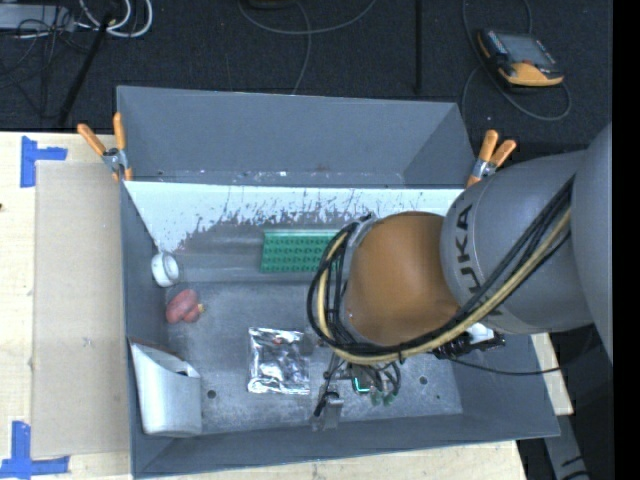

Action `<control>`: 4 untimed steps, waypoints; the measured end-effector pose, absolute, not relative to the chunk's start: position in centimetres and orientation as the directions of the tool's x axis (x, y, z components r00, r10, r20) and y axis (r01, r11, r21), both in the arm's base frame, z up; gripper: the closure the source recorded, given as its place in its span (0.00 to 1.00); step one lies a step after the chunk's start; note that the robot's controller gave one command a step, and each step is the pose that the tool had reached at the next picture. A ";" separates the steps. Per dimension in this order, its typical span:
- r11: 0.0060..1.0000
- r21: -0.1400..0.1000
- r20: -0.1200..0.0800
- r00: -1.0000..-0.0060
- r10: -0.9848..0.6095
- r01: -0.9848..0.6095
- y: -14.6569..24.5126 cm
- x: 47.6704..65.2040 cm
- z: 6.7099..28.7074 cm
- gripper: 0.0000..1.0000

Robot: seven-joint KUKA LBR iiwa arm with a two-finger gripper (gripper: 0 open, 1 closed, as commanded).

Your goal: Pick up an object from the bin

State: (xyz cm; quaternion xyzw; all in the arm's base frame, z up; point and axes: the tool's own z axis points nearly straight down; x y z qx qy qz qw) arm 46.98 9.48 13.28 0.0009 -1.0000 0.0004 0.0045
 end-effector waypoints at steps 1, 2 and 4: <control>1.000 0.002 -0.001 -1.000 0.029 0.029 13.0 53.2 6.6 0.00; 0.997 -0.001 0.004 -0.997 0.083 0.083 11.2 49.3 10.0 0.00; 0.956 0.001 -0.002 -0.956 0.293 0.293 11.2 47.6 7.0 0.00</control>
Offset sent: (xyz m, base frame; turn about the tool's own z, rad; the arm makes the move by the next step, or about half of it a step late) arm 0.0603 0.0329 -0.0628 0.0338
